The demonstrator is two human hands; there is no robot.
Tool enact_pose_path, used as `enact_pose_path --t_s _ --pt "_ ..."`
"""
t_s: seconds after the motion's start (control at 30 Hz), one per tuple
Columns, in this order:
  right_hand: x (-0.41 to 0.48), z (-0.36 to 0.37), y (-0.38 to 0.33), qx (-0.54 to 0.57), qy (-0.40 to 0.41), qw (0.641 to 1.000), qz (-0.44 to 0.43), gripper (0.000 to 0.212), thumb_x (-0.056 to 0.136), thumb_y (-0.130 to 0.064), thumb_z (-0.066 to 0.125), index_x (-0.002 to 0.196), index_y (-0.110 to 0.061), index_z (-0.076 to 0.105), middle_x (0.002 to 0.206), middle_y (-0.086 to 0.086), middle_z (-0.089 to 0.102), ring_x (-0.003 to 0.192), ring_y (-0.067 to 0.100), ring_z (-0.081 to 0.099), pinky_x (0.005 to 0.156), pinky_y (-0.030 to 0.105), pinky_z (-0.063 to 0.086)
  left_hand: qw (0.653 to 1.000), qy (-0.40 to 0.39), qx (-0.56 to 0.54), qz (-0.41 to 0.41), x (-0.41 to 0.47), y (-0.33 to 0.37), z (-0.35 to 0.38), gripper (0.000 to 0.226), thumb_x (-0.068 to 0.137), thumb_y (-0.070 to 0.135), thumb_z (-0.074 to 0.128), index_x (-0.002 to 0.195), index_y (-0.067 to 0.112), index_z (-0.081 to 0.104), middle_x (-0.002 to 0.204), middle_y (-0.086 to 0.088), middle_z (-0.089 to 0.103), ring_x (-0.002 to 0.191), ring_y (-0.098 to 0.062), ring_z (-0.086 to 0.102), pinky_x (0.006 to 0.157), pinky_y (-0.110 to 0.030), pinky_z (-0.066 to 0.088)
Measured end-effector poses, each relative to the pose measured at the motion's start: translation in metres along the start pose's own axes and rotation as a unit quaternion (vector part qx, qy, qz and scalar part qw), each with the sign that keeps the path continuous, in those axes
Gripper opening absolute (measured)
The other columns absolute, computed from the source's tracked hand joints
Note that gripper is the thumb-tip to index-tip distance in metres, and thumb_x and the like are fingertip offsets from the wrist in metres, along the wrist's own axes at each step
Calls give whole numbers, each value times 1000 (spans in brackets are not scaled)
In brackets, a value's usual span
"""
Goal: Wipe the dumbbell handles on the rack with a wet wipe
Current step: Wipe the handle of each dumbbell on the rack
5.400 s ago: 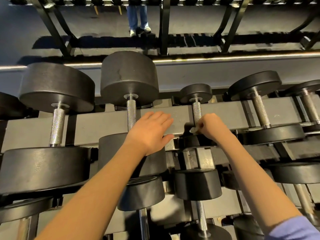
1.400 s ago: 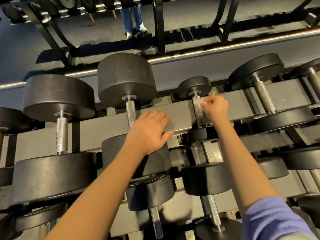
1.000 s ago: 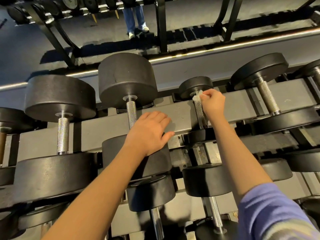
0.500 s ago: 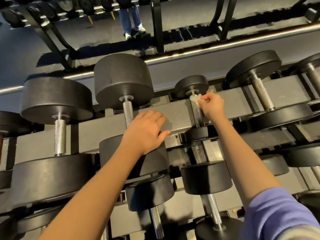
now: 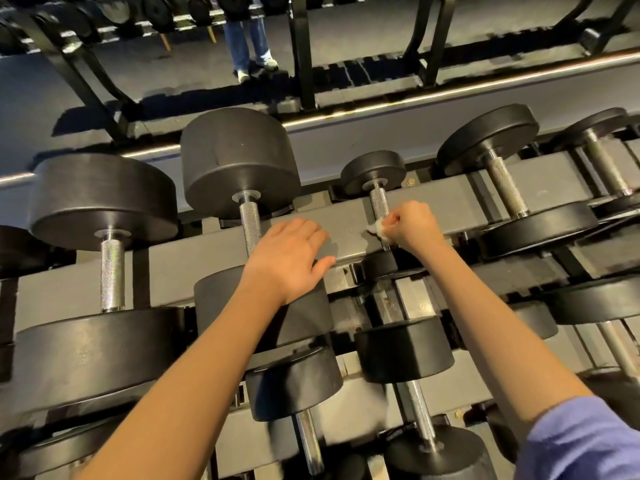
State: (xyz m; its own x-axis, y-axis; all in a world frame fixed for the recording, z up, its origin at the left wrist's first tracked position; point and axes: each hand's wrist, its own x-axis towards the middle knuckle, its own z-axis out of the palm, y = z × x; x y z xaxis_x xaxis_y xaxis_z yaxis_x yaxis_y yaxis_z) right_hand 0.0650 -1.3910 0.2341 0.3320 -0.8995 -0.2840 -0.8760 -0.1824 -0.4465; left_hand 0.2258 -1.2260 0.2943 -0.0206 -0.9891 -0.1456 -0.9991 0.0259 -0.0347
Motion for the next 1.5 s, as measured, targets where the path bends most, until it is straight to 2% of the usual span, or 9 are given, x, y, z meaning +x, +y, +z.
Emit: enact_pose_path --t_s 0.1,0.27,0.37,0.53,0.67,0.87,0.97,1.1,1.5 --pt "6 1 -7 -58 5 998 -34 26 89 -23 53 95 -4 69 94 15 66 85 30 62 73 33 50 1000 5 3 4 0 -1 1 55 98 50 29 142 17 40 143 0 43 133 -18 34 111 -34 25" --pt "32 3 -30 72 154 980 -105 28 91 -14 51 64 -10 58 70 10 57 67 23 54 62 27 34 1000 8 -3 11 0 -2 3 55 99 49 30 142 16 41 142 -1 43 132 -19 35 111 -35 26" --pt "40 5 -31 56 151 983 -86 23 90 -14 53 74 -3 66 74 13 60 67 24 54 63 26 32 1000 9 -10 9 1 -3 6 58 98 51 27 142 15 41 141 -2 45 131 -20 36 110 -35 27" --pt "19 11 -17 -21 99 994 -49 22 95 -20 50 81 -13 66 78 13 53 74 29 52 65 26 32 999 28 -18 11 0 -3 7 73 88 55 12 131 12 52 130 -4 54 123 -22 46 105 -37 34" --pt "1 13 -4 -8 68 998 0 26 93 -26 52 91 -7 70 83 13 62 75 27 56 66 28 41 999 38 -25 9 0 -2 6 74 86 54 12 126 11 56 124 -5 58 119 -24 50 102 -39 38" --pt "-10 1 11 -2 48 999 14 22 84 -20 64 74 -2 69 78 16 65 81 31 63 67 31 49 999 39 -22 5 -2 -1 5 72 87 54 13 125 12 57 123 -3 58 117 -22 50 102 -38 39" --pt "-5 -10 5 87 124 988 0 18 87 -14 62 95 -4 73 94 13 70 90 27 63 78 30 49 999 37 -20 6 -2 -1 5 74 87 55 10 127 14 55 124 -2 57 119 -21 49 103 -37 37" --pt "17 -11 -20 254 198 947 -7 13 87 -12 63 92 -6 72 82 8 66 63 4 52 57 7 37 999 37 -19 10 -1 -2 6 63 94 54 21 132 15 51 130 -1 53 123 -19 44 107 -36 33" --pt "-2 4 20 102 104 987 60 21 85 -3 54 88 11 69 90 25 68 97 37 62 73 37 47 998 62 -22 13 -1 -2 10 52 95 49 35 131 15 52 127 0 54 121 -19 44 105 -34 32"
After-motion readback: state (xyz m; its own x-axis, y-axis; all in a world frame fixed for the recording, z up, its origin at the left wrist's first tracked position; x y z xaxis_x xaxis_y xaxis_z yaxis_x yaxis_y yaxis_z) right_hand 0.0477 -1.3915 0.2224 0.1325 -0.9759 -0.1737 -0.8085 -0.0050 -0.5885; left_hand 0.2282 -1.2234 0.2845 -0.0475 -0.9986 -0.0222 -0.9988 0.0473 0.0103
